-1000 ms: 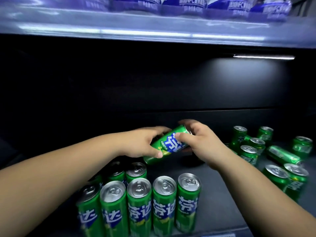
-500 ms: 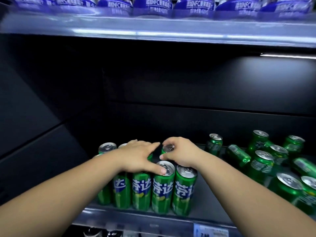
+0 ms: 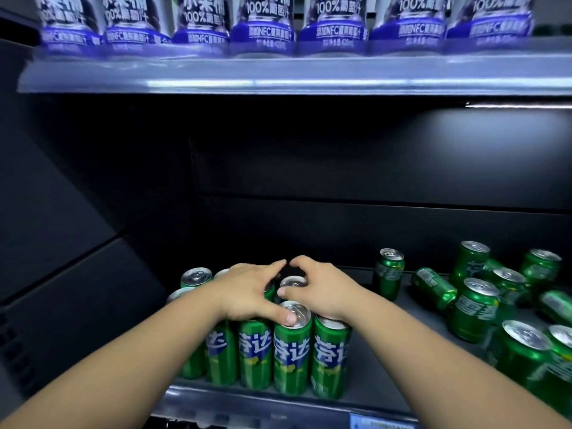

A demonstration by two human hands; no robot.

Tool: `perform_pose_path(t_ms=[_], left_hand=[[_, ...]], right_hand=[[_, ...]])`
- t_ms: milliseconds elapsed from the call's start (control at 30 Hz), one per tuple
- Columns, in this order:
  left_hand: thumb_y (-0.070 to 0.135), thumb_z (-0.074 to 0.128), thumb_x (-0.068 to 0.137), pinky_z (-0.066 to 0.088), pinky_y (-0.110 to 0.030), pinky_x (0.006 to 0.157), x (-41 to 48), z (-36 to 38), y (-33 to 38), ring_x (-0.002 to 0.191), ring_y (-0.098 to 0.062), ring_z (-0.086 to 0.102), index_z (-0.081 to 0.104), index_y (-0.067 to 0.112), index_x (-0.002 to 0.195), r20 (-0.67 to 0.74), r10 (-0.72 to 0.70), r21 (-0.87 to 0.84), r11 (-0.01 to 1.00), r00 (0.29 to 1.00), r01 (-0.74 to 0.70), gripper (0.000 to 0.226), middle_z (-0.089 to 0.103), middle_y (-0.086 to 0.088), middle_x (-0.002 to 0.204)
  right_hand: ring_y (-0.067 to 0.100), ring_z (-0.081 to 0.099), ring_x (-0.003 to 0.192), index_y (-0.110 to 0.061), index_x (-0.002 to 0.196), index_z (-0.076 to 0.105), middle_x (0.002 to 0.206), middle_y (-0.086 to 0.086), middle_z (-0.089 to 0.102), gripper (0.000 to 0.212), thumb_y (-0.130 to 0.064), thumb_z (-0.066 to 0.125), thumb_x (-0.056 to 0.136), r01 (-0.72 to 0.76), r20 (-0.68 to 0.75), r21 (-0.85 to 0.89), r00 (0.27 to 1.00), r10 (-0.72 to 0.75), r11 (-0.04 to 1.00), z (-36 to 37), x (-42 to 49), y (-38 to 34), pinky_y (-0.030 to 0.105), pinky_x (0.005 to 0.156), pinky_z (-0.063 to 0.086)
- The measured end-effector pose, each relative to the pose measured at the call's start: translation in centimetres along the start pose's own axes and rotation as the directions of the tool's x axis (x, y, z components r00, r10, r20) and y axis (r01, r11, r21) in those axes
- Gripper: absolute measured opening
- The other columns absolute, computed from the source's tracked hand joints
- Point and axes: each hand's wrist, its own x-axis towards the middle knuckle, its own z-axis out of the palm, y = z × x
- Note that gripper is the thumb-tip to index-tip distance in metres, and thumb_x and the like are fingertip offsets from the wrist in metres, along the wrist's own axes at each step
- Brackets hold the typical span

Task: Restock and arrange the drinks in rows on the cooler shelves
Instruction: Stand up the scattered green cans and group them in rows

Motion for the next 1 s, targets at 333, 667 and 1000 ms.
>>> perform_pose_path(t_ms=[333, 667, 1000], left_hand=[[0.097, 0.045, 0.050, 0.028, -0.037, 0.114, 0.7, 0.4, -0.9, 0.144, -0.028, 0.028, -0.006, 0.033, 0.157, -0.005, 0.020, 0.056, 0.998, 1.000, -0.020, 0.134, 0.030, 0.008, 0.159], [0.106, 0.032, 0.046, 0.026, -0.031, 0.117, 1.6, 0.1, -2.1, 0.145, -0.009, 0.028, 0.011, 0.037, 0.157, -0.074, 0.135, -0.084, 0.986, 0.988, -0.141, 0.132, 0.023, 0.013, 0.161], [0.077, 0.059, 0.066, 0.041, -0.022, 0.103, 6.1, -0.4, 9.6, 0.116, 0.001, 0.051, 0.043, 0.037, 0.143, -0.189, 0.317, -0.066, 0.940, 0.929, -0.334, 0.087, 0.052, 0.018, 0.128]], right_hand=[[0.014, 0.065, 0.096, -0.035, 0.149, 0.032, 0.105, -0.006, 0.068, 0.089, -0.076, 0.051, 0.072, -0.024, 0.003, 0.027, 1.000, 0.024, 0.999, -0.3, -0.3, -0.4, 0.041, 0.085, 0.055], [0.010, 0.065, 0.094, -0.033, 0.132, 0.054, 0.106, -0.011, 0.071, 0.059, -0.070, 0.051, 0.086, -0.033, -0.227, -0.027, 0.974, 0.026, 0.999, -1.8, -1.6, -0.1, 0.033, 0.081, 0.053], [0.013, 0.067, 0.097, -0.029, 0.120, 0.064, 0.110, -0.007, 0.071, 0.047, -0.055, 0.069, 0.082, -0.174, -0.232, -0.049, 0.960, 0.158, 0.984, -9.9, -5.9, 11.0, 0.033, 0.089, 0.054]])
